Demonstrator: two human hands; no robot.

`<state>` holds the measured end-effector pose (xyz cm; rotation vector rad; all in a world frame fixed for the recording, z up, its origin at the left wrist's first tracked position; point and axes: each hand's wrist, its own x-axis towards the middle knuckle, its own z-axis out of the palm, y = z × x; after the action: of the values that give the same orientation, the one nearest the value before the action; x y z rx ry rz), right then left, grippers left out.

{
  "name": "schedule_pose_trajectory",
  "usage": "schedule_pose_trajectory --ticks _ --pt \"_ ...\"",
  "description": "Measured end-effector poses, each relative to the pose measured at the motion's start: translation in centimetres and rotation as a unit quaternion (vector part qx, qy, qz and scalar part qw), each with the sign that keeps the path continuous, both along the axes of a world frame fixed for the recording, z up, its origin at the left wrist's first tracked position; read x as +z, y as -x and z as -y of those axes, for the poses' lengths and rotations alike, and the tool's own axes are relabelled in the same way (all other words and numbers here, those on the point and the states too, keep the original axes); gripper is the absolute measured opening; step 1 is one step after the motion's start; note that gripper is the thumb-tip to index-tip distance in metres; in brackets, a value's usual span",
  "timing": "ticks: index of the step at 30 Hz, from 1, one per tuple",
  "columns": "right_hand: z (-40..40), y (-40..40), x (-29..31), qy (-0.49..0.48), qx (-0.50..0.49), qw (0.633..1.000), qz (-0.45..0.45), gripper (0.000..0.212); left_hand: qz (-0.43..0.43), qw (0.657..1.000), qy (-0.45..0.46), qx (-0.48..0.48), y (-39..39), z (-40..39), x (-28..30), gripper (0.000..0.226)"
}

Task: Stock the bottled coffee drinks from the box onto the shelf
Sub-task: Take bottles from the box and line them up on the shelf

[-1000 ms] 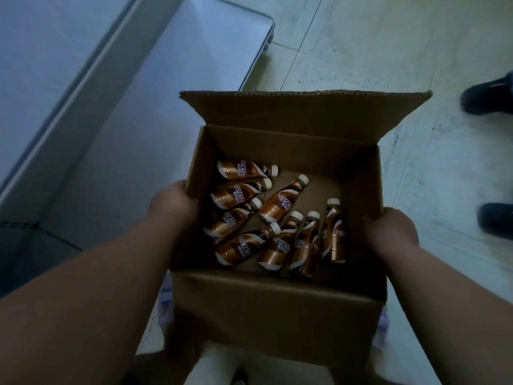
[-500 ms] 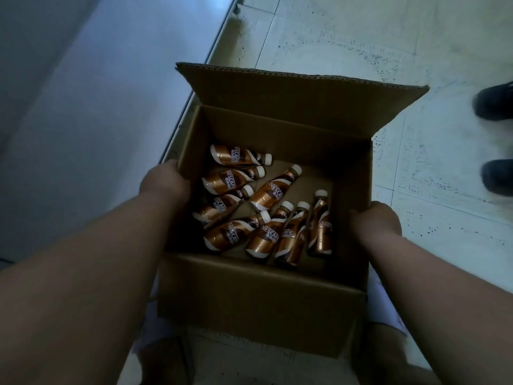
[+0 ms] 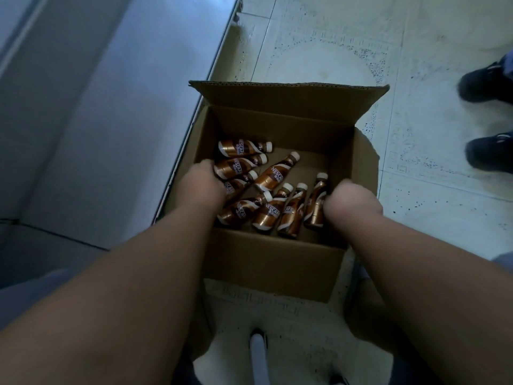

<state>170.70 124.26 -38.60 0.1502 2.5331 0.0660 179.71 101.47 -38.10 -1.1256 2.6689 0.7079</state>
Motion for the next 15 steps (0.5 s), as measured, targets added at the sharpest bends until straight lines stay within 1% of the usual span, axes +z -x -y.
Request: schedule_pose_trajectory --ticks 2,3,5,6,7,9,11,13,15 --pt "1.1 -0.6 -0.3 0.013 0.040 0.999 -0.023 0.040 -0.017 0.999 -0.017 -0.043 0.3 -1.2 -0.2 0.032" --pt "1.7 -0.7 -0.8 0.018 0.071 0.997 -0.030 0.038 -0.020 0.998 -0.020 -0.059 0.8 -1.6 -0.7 0.030" --pt "3.2 -0.7 -2.1 0.044 0.108 0.993 -0.025 0.025 -0.025 0.997 -0.015 -0.075 1.9 -1.7 -2.0 0.027" --pt "3.9 -0.5 -3.1 0.063 0.104 0.993 -0.010 0.020 -0.024 0.997 -0.009 -0.079 2.7 -1.6 -2.7 0.027" --pt "4.7 -0.2 -4.0 0.089 0.083 0.993 0.004 0.020 -0.015 0.996 -0.003 -0.085 3.4 -1.3 -3.4 0.029" --pt "6.3 1.1 -5.3 0.148 0.022 0.988 0.027 0.024 0.012 0.994 0.006 -0.113 5.1 -0.7 -4.8 0.039" --pt "7.4 2.9 -6.9 0.199 -0.010 0.979 0.032 0.035 0.029 0.989 0.006 -0.143 7.0 0.1 -6.2 0.048" --pt "8.2 4.7 -8.6 0.222 -0.014 0.974 0.029 0.040 0.039 0.984 -0.001 -0.176 9.0 0.9 -7.6 0.050" --pt "8.9 6.3 -10.3 0.227 -0.020 0.973 0.027 0.039 0.058 0.978 -0.012 -0.198 10.9 1.5 -9.3 0.048"
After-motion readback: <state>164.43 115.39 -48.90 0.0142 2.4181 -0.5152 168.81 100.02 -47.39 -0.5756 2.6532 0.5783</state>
